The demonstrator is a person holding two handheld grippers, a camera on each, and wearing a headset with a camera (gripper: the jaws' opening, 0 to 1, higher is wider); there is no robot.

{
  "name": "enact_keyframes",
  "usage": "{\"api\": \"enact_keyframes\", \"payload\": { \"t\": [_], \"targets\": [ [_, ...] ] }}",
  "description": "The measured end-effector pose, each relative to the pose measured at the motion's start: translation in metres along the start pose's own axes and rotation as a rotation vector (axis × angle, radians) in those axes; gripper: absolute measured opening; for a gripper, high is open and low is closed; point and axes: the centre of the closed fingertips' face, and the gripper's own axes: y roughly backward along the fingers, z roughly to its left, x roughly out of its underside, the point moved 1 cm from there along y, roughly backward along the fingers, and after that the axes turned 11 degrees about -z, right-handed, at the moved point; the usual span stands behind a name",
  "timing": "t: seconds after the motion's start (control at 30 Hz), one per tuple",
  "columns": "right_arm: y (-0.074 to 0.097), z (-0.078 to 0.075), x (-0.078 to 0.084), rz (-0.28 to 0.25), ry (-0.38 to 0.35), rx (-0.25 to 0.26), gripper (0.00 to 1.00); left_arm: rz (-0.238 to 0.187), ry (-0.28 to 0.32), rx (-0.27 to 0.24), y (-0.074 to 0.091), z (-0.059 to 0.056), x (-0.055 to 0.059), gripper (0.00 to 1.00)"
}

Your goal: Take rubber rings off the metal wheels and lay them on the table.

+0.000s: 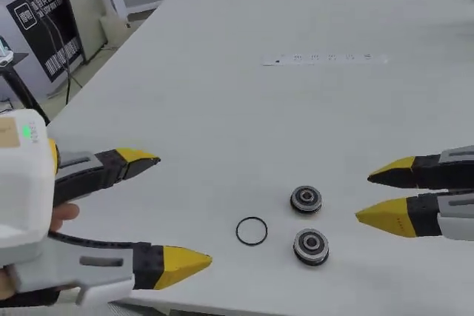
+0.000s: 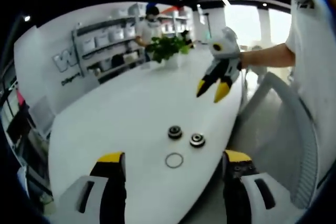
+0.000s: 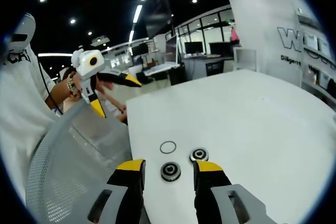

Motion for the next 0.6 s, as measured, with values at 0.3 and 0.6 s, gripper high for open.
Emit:
{"api": "enact_keyframes", "payload": {
  "t": [0.3, 0.6],
  "targets": [
    [-0.006, -0.005, 0.023, -0.067, -0.128, 0.001, 0.32, -0.078, -0.001, 0.076, -0.036, -0.018, -0.025, 0.74],
    [-0.019, -0.011, 0.053, -0.071, -0.181, 0.001, 0.29, -0.074, -0.039, 0.131, -0.067, -0.03, -0.033, 0.69]
  ]
}}
